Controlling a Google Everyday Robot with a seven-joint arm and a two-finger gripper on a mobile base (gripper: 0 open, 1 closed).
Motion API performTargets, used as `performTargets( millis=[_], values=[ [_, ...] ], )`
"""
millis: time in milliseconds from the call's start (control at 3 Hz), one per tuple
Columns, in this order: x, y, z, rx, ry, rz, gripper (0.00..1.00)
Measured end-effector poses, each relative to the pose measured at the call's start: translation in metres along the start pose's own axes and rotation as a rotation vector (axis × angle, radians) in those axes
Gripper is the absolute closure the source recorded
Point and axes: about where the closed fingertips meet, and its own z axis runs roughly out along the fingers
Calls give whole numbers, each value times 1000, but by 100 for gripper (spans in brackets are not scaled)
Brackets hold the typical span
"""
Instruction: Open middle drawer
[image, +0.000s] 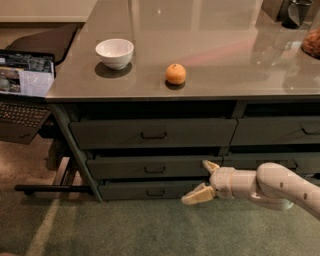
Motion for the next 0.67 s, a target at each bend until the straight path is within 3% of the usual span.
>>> performTargets(
  millis=[333,667],
  values=[
    [-8,-17,32,43,-36,18,0],
    [-8,-17,33,43,-36,18,0]
  ],
)
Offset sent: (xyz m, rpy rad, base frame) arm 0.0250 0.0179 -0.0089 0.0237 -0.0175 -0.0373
